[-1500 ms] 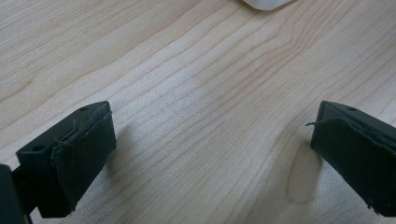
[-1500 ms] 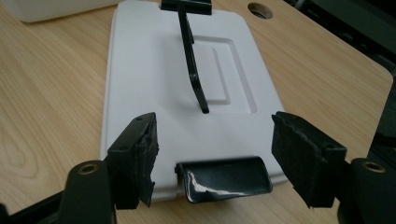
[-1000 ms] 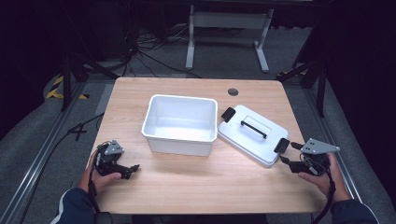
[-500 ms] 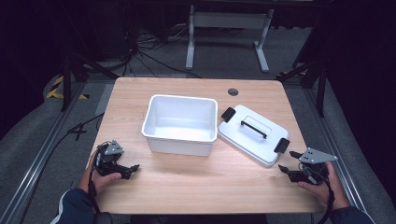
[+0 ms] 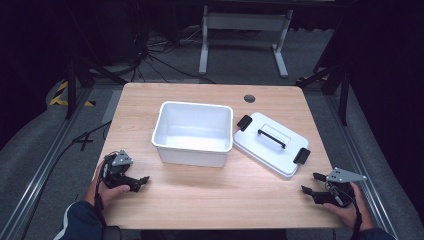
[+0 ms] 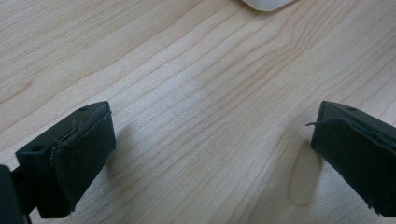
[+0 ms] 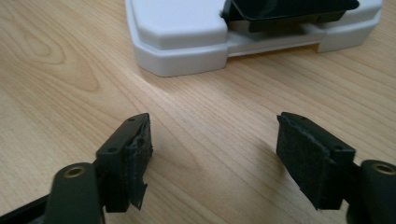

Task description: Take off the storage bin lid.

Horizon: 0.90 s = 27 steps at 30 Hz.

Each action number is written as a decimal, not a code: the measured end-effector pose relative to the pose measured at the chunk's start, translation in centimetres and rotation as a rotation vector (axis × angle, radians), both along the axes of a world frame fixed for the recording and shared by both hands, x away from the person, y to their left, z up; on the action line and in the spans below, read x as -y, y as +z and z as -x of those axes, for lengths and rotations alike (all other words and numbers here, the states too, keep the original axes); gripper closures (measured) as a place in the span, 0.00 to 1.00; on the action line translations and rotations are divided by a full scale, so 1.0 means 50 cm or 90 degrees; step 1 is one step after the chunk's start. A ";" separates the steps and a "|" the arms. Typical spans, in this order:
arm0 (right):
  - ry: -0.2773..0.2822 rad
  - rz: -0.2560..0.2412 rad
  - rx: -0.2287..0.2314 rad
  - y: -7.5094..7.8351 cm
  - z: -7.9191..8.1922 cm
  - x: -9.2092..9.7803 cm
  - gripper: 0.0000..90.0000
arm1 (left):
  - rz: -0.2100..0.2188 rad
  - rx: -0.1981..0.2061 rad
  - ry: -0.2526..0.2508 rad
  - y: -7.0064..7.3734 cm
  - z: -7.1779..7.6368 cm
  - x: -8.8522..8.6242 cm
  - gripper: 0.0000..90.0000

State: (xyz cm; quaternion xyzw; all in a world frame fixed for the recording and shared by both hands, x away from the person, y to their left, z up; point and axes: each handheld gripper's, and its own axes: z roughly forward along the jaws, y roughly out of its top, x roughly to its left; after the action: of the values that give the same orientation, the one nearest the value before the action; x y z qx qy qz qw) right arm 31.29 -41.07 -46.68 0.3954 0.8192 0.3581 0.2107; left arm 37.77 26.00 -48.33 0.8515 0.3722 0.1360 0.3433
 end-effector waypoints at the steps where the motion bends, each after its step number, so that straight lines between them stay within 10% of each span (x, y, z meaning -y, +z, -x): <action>1: -0.002 -0.002 -0.003 0.000 -0.001 0.000 0.29 | 0.001 0.001 -0.002 0.000 -0.001 0.000 0.00; 27: 0.001 -0.010 -0.018 -0.002 -0.007 -0.001 0.24 | -0.002 0.000 -0.001 0.000 -0.002 0.000 0.00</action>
State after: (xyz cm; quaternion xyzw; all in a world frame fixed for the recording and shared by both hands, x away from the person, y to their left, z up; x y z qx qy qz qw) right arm 31.62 -41.04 -46.76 0.4013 0.8196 0.3594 0.1952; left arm 37.85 26.02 -48.32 0.8522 0.3714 0.1367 0.3423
